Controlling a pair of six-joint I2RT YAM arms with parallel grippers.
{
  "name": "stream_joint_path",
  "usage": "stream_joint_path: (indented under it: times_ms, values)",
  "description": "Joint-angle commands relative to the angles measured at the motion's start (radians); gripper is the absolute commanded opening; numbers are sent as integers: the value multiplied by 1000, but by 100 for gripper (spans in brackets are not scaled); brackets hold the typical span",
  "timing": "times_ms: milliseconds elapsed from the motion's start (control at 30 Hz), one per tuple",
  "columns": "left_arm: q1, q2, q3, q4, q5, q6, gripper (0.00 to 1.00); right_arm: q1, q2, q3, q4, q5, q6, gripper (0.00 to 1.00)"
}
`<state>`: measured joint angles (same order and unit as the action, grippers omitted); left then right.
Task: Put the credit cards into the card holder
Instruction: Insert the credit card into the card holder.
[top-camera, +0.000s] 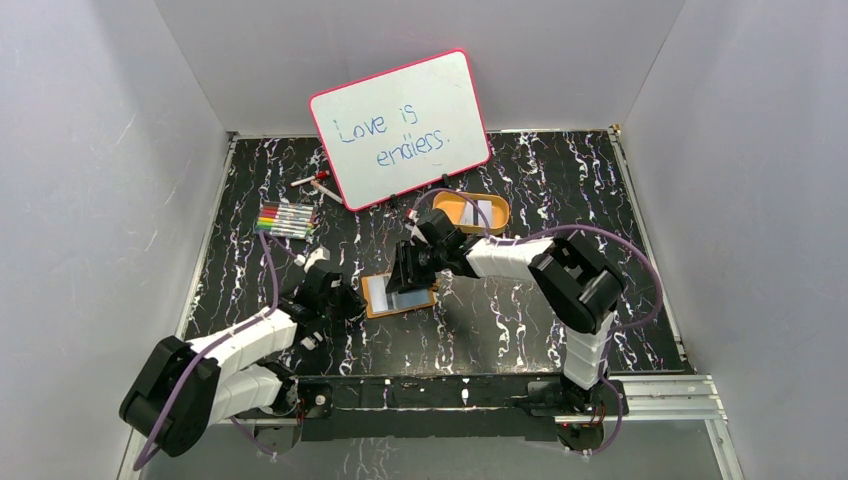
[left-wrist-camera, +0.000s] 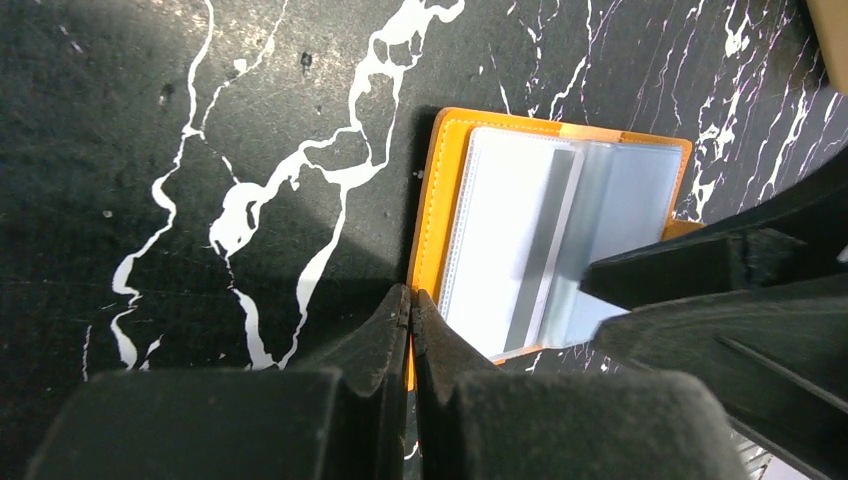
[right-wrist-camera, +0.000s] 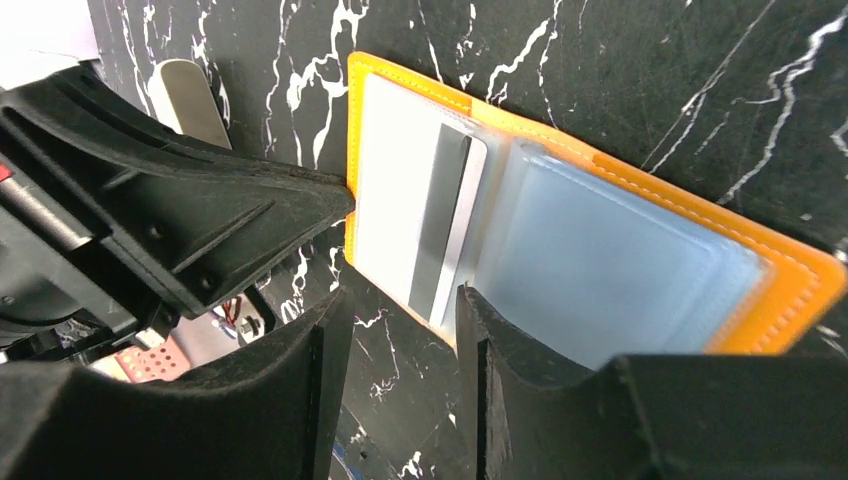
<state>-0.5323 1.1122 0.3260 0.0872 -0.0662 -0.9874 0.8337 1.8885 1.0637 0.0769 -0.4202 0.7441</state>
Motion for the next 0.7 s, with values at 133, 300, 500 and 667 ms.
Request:
stream_joint_path:
  times_ms: [133,300,500,667]
  values:
    - [0,-85,25,-82,-38,14,0,2,-172,48,-130,125,-86,53]
    - [0,-153,55,-127,5,36,18,-10,-279,-32,-154,216,-146,49]
    - [0,-213,124,-175,44,70,42,-39,-303,-114,-106,193,-154,37]
    - [0,-147,111,-63,123,54,38,-47,-259,-137,-39,134,-138,41]
